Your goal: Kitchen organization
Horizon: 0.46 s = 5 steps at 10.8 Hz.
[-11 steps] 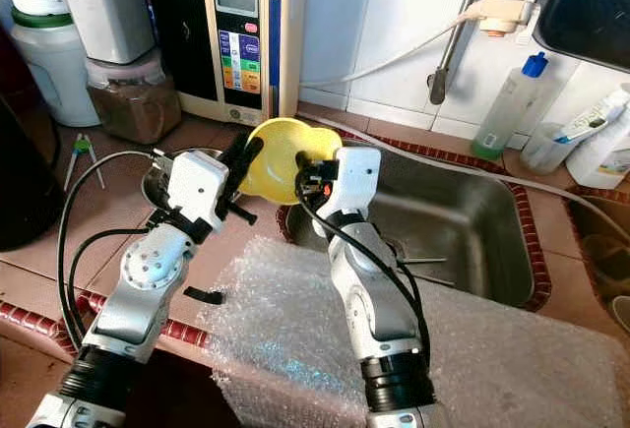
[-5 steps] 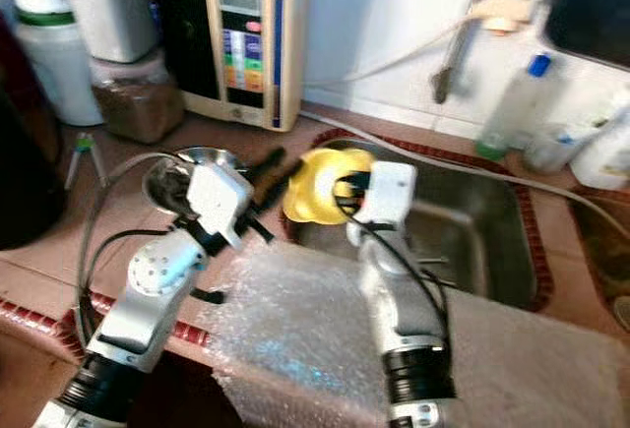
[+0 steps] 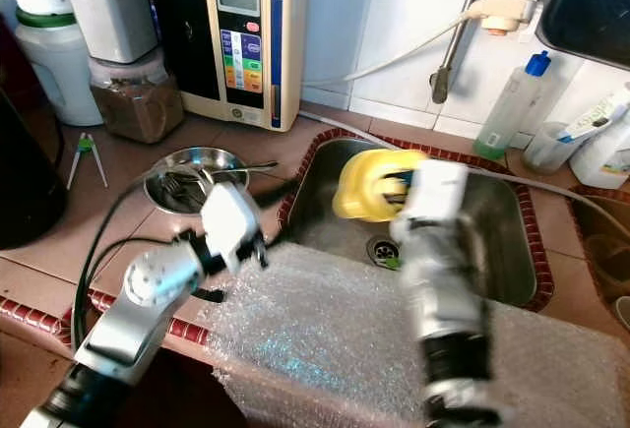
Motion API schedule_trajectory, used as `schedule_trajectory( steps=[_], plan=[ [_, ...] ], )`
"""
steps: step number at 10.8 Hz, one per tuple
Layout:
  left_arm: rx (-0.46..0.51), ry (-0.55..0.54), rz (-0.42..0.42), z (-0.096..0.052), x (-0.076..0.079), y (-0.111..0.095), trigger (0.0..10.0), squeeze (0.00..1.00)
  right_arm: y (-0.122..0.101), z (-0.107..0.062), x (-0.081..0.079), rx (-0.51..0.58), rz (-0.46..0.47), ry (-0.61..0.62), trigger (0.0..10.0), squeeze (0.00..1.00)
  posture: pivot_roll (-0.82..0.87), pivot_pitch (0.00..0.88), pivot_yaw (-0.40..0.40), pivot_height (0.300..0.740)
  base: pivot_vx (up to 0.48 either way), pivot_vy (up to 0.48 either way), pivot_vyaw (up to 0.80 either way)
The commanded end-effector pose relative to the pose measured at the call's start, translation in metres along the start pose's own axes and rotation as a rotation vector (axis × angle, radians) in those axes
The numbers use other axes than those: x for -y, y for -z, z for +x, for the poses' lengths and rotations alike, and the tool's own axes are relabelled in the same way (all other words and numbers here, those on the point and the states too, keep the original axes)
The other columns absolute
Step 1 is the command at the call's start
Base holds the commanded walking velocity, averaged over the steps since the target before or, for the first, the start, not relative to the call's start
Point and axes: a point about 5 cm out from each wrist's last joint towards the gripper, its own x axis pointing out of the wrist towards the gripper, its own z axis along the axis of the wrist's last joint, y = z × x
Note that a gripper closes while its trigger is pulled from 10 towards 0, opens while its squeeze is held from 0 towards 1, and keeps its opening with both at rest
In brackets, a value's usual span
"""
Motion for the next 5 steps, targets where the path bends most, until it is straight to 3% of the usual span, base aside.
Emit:
schedule_trajectory(
  steps=[1, 4, 5],
  plan=[
    [-0.014, 0.065, -0.010, 0.003, 0.010, -0.001, 10.0, 1.00, -0.004, 0.005, 0.016, 0.014, 0.005, 0.049, 0.0, 0.00, 0.17, 0.000, -0.058, 0.740, 0.000, 0.000, 0.00],
    [-0.073, 0.120, -0.013, -0.001, 0.012, 0.005, 10.0, 1.00, 0.010, 0.009, 0.024, -0.040, -0.013, 0.069, 0.0, 0.00, 0.18, 0.000, -0.051, 0.740, 0.000, 0.000, 0.00],
    [-0.130, 0.135, 0.001, -0.004, 0.010, 0.011, 10.0, 1.00, 0.014, 0.011, 0.026, -0.054, -0.017, 0.080, 2.2, 0.00, 0.18, 0.000, -0.049, 0.740, 0.000, 0.000, 0.00]
  ],
)
